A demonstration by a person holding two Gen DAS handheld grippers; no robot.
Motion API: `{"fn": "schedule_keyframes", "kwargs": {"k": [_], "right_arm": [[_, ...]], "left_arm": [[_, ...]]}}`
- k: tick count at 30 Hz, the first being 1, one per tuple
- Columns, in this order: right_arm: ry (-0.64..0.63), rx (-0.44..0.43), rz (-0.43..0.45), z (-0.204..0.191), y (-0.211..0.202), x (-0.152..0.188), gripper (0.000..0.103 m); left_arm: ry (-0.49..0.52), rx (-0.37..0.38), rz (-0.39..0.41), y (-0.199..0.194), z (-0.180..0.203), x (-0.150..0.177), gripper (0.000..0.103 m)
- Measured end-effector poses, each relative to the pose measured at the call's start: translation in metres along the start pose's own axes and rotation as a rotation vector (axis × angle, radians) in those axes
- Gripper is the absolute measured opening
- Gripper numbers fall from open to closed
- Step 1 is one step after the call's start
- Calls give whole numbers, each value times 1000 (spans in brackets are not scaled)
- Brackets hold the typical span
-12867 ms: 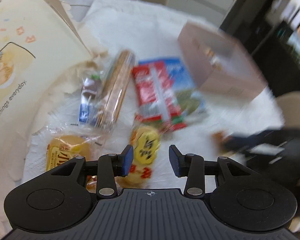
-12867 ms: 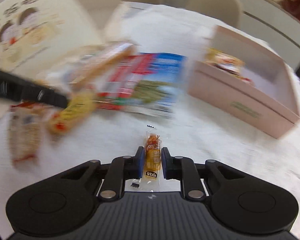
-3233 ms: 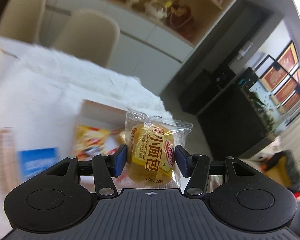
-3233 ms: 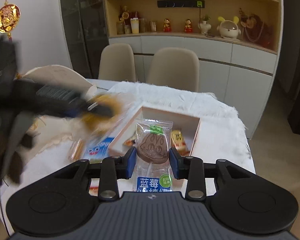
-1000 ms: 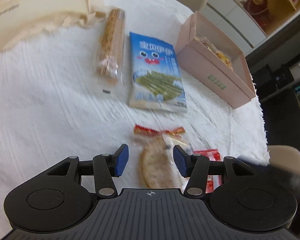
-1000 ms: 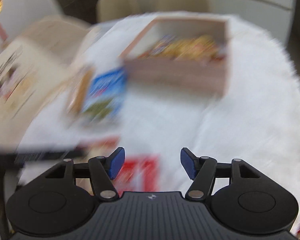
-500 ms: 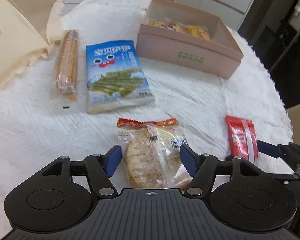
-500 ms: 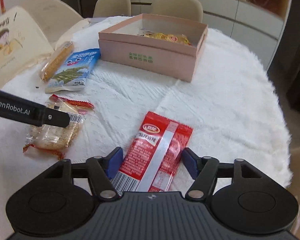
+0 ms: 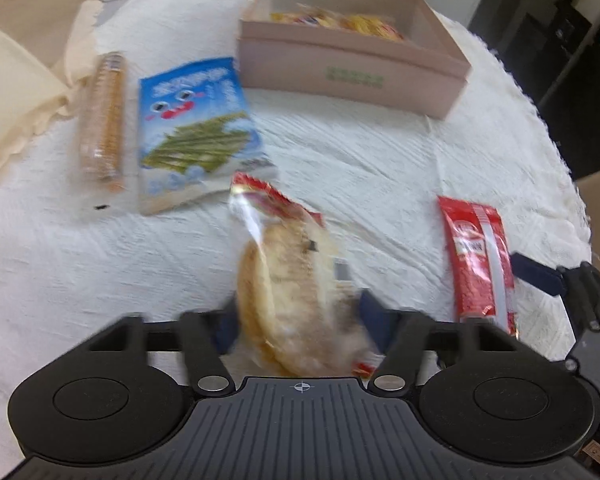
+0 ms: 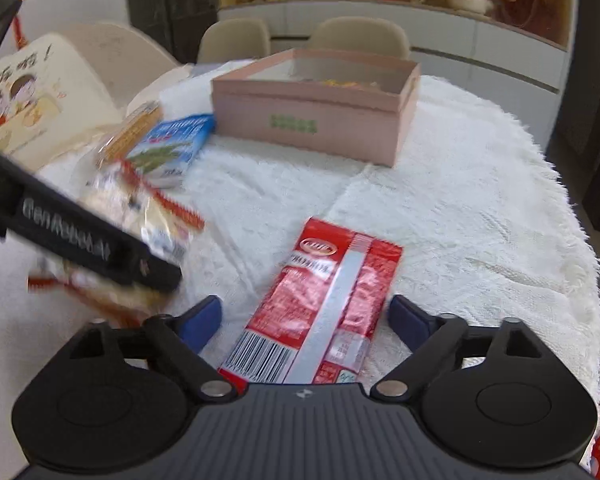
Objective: Organize snacks
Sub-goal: 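Grasp a long bread stick with the left tool while the right tool approaches the red spicy-strip packet, then lift the bread stick with the left tool while the right tool grasps the red spicy-strip packet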
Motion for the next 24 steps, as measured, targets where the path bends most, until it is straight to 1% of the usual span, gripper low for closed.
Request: {"fn": "schedule_keyframes", "kwargs": {"k": [1, 2, 5, 8, 9, 11, 13, 14, 16, 19, 22, 24], "right_arm": [[-5, -5, -4, -1, 1, 0, 99], [-11, -8, -7, -1, 1, 0, 101], [-12, -11, -1, -2, 2, 0, 102], [-13, -9, 3, -3, 2, 1, 102], [-14, -9, 3, -3, 2, 1, 102], [-14, -7, 5, -3, 2, 1, 102], [-15, 2, 8, -4, 2, 1, 103], [-12, 5, 11, -4, 3, 0, 103], [-11, 3, 15, -3, 2, 1, 103], [-7, 8, 15, -3, 2, 1, 103], [-4, 9, 9, -3, 3, 1, 103], [-1, 13, -7, -3, 3, 2, 103]], "left_arm": [[1, 5, -5, -1, -3, 0, 39], [4, 10, -9, -2, -4, 1, 28], [-10, 37, -13, -3, -8, 5, 29], [-38, 56, 35, -6, -13, 3, 29], [-46, 73, 51, -7, -13, 2, 29], [-57, 143, 83, -6, -12, 0, 32], [-48, 195, 99, -1, -12, 0, 32], [-38, 206, 121, -1, -13, -2, 32], [-37, 220, 135, 0, -16, -5, 29], [-92, 273, 121, 1, -21, -8, 24], [-135, 324, 94, 3, -26, -7, 23], [-146, 331, 84, 1, -29, -6, 23]]}}
Point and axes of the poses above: each gripper's, at about its wrist camera, not at the fingertips, and y roughly the way its jaws point, z to its right, x to its underside, the point moved 10 cm from there along y, roughly the way its jaws point, and after that the axes turned 13 degrees about -z, right-handed, at the moved point
